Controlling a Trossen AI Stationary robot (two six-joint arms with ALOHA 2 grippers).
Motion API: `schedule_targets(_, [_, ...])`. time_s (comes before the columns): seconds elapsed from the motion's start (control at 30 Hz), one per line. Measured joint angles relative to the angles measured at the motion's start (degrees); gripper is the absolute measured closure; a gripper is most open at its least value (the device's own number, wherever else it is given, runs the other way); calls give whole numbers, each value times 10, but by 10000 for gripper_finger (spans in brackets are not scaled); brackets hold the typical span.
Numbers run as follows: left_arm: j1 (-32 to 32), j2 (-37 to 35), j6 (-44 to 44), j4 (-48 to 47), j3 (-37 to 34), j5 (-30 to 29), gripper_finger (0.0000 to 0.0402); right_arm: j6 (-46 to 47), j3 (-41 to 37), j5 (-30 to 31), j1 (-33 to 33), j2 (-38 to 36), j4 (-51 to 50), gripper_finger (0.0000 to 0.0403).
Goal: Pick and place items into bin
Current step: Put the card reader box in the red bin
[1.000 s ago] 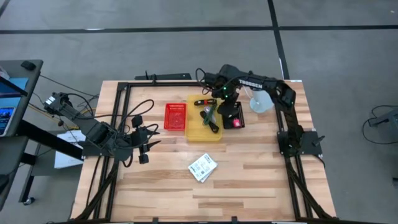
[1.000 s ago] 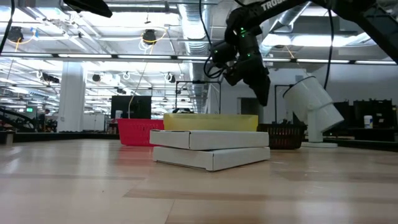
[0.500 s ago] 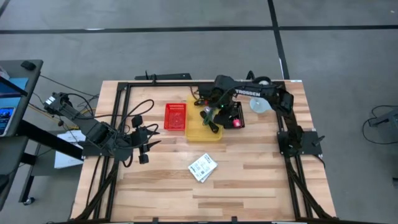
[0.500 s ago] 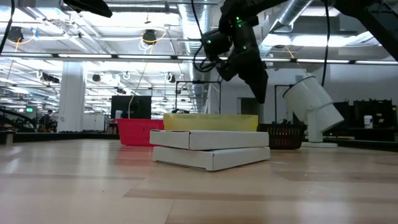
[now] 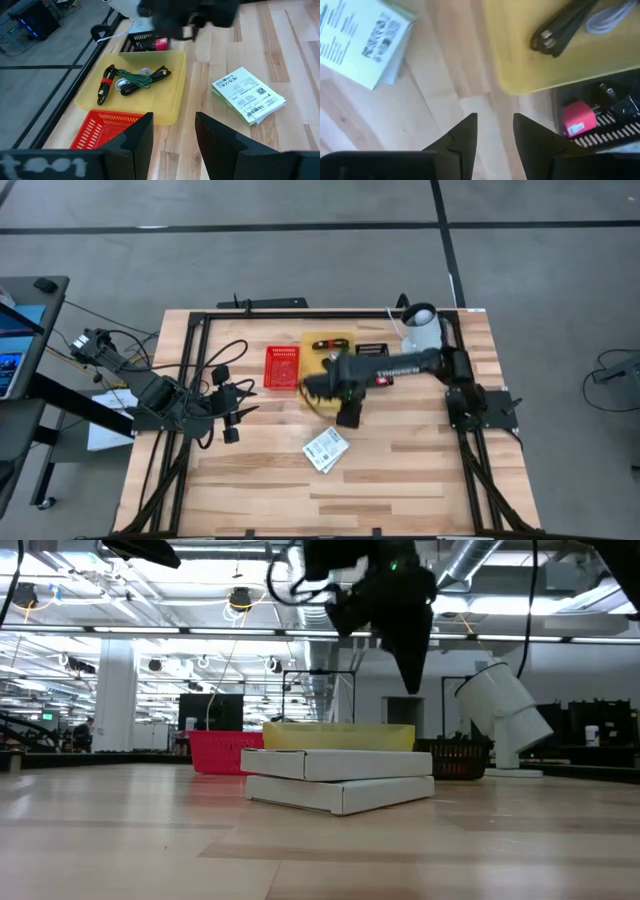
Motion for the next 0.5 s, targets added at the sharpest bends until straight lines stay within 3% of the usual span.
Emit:
schedule_targets(0.2, [0, 0, 0, 0, 0, 0, 264, 92, -6, 131, 110, 0, 37, 282])
schedule_targets(0.5, [0, 0, 9, 1, 0, 0, 264, 261, -76, 214, 234, 0, 174, 282])
